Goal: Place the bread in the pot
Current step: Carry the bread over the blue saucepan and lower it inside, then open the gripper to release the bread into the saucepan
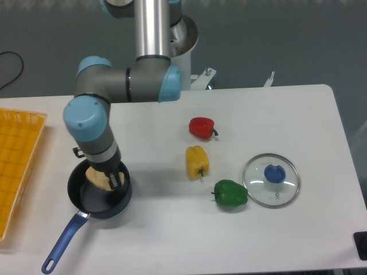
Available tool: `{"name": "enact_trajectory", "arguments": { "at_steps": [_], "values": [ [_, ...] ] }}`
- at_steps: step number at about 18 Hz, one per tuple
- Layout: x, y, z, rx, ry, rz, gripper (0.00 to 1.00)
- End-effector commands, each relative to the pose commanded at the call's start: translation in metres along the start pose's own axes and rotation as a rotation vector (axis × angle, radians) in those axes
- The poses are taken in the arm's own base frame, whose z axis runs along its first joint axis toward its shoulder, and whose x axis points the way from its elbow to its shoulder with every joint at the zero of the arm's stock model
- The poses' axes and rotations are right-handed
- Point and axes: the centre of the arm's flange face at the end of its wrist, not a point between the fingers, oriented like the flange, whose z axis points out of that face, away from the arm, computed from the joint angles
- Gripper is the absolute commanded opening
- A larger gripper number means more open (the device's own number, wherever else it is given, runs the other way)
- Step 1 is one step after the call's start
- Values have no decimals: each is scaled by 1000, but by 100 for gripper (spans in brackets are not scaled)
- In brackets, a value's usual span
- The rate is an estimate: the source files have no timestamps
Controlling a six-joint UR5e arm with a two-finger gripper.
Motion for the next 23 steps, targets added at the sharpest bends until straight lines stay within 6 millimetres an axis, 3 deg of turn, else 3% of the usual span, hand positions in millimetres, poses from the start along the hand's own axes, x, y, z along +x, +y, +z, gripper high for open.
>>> {"name": "enact_trajectory", "arguments": {
  "at_steps": [7, 16, 23],
  "values": [
    [-2, -8, 12, 1, -13, 11, 35],
    [-4, -8, 11, 1, -21, 14, 73],
    [-3, -7, 11, 1, -21, 15, 79]
  ]
}}
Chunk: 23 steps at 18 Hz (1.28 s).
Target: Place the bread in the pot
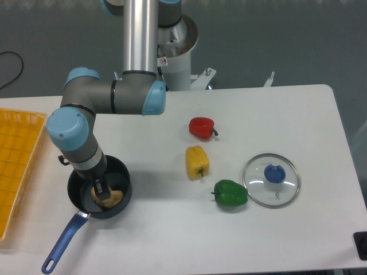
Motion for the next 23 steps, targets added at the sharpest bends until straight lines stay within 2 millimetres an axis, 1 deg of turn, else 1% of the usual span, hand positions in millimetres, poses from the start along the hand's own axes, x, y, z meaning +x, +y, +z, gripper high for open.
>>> {"name": "enact_trajectory", "arguments": {
  "at_steps": [4, 6, 8, 9, 10, 11, 13, 16, 17, 20, 23],
  "values": [
    [1, 0, -5, 2, -6, 3, 79],
    [-4, 5, -6, 2, -9, 1, 79],
    [-13, 20, -7, 1, -10, -3, 79],
    [-19, 29, -8, 1, -12, 4, 79],
    [-24, 41, -15, 3, -20, 9, 80],
    [-29, 52, -23, 8, -33, 13, 85],
    [-40, 77, -39, 12, -56, 11, 99],
    [-56, 123, -58, 15, -86, -39, 100],
    [-60, 135, -63, 15, -97, -58, 100],
    [-71, 165, -68, 12, -103, -67, 100],
    [-80, 195, -70, 2, -100, -36, 100]
  ]
}}
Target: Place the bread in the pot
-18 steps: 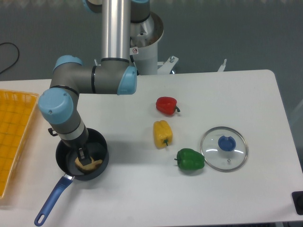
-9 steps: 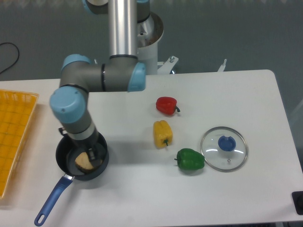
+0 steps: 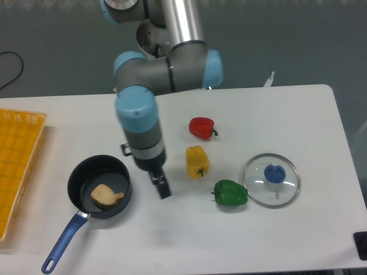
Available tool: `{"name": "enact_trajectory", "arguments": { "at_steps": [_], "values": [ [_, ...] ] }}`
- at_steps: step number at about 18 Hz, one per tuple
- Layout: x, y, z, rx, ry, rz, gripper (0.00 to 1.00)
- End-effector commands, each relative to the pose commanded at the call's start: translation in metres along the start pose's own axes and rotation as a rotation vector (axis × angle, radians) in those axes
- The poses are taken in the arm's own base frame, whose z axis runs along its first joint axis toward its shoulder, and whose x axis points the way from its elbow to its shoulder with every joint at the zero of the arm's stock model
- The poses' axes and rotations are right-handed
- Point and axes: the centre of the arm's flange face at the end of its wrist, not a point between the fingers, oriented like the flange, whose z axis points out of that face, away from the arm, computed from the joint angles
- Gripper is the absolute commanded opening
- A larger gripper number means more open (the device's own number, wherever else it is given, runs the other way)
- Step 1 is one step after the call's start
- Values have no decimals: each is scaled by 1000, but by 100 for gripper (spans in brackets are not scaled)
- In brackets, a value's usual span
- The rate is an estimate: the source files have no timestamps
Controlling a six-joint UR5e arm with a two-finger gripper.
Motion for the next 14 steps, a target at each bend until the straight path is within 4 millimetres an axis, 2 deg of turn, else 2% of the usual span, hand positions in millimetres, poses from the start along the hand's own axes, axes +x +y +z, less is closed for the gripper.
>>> {"name": "enact_trajectory", "arguments": {
  "at_steps": [3, 7, 10, 14],
  "values": [
    [-6, 25, -10, -6, -15, 5, 100],
    [-13, 56, -8, -15, 7, 15, 100],
    [-14, 68, -5, -16, 15, 10, 100],
    [-14, 68, -4, -16, 18, 10, 100]
  ]
}}
